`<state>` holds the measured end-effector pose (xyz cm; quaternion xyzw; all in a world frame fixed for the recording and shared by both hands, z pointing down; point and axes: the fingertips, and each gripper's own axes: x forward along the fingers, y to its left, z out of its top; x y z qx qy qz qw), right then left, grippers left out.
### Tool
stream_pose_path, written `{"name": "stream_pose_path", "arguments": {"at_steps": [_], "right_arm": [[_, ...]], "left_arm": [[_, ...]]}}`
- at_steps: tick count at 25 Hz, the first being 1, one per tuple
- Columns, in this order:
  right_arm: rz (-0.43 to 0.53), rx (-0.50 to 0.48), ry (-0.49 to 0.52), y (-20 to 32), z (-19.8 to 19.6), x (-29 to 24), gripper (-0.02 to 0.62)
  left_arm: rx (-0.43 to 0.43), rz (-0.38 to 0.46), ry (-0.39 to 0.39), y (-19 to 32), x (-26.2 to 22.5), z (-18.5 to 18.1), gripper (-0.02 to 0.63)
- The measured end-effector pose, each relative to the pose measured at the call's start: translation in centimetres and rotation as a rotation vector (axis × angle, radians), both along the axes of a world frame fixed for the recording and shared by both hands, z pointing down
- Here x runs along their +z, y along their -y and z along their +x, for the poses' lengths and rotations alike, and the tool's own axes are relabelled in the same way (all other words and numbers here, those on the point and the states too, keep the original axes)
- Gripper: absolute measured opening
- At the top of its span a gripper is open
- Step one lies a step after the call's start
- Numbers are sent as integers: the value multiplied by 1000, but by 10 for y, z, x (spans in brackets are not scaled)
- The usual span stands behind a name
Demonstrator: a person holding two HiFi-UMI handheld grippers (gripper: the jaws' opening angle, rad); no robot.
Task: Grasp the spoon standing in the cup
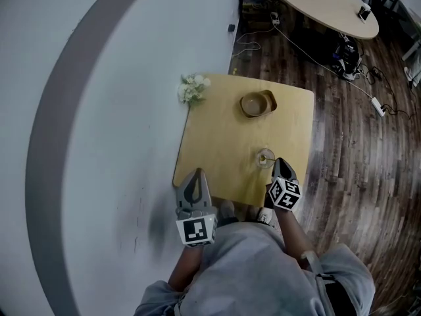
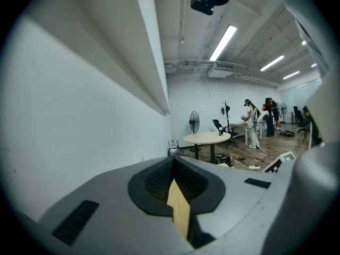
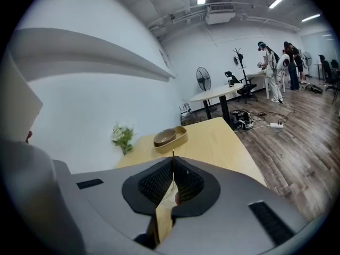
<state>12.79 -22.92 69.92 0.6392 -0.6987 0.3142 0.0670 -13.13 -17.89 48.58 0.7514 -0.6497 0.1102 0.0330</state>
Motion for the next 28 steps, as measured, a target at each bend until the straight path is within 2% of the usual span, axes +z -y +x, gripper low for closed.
{"name": "stream_pose_path", "arguments": {"at_steps": [8,19,28], "right_arm": [[41,-4,-18,-1,1,-19,3],[122,34,48,-20,13,-73,3],[241,21,-33,-37,20,-127,3]], "left_arm": [[3,4,-5,-4,0,-1,2],[55,45,-45,-14,-4,17,2],[105,55,-75,-16,-7,31,2]]}}
